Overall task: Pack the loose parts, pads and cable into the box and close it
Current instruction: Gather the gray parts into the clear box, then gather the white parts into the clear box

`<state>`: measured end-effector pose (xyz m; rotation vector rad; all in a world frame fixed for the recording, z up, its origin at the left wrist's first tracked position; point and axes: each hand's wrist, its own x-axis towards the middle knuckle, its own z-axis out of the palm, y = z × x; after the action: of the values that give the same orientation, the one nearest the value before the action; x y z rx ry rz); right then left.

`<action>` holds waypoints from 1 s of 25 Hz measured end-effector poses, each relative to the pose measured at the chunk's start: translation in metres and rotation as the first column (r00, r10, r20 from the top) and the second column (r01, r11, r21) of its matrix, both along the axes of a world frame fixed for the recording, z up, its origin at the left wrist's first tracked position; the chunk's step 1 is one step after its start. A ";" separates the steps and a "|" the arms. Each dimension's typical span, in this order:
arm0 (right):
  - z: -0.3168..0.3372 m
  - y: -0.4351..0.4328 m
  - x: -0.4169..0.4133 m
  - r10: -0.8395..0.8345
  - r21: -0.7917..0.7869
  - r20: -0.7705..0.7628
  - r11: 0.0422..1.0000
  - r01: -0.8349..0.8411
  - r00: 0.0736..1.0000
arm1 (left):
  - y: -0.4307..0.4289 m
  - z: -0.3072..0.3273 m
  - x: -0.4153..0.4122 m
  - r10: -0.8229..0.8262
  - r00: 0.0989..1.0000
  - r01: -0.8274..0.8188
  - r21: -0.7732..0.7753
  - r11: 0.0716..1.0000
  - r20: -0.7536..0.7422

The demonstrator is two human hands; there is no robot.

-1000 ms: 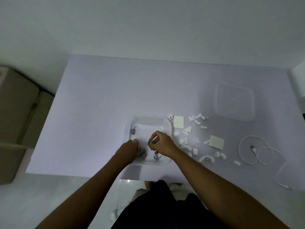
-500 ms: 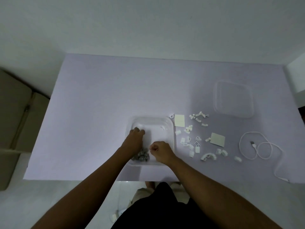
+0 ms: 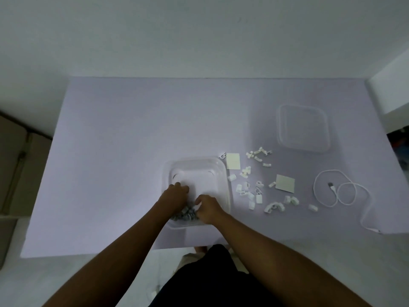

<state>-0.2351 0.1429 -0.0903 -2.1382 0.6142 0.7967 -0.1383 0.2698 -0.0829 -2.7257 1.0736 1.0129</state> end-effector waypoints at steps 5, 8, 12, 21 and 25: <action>0.006 -0.006 0.000 -0.040 0.115 0.008 0.993 0.038 0.999 | 0.004 0.004 -0.006 0.066 0.998 -0.066 -0.024 0.998 -0.025; 0.031 -0.032 0.001 -0.248 0.275 0.070 0.936 0.220 0.966 | -0.013 0.020 -0.002 0.179 0.983 -0.171 -0.176 0.969 0.029; 0.053 -0.090 -0.005 -0.495 0.292 0.326 0.863 0.412 0.806 | -0.067 0.048 0.009 0.337 0.940 -0.276 -0.460 0.844 0.054; -0.013 -0.174 -0.036 -0.100 -0.104 0.337 0.984 0.143 0.936 | -0.196 0.019 0.051 0.261 0.960 -0.215 -0.339 0.916 0.098; -0.033 -0.186 -0.036 0.029 -0.138 0.349 0.990 0.021 0.937 | -0.211 -0.010 0.064 0.226 0.971 -0.216 -0.117 0.969 0.080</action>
<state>-0.2716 -0.0432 -0.1229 -2.3357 0.4872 0.3650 -0.0743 0.0589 -0.0931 -3.0008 0.8478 0.8643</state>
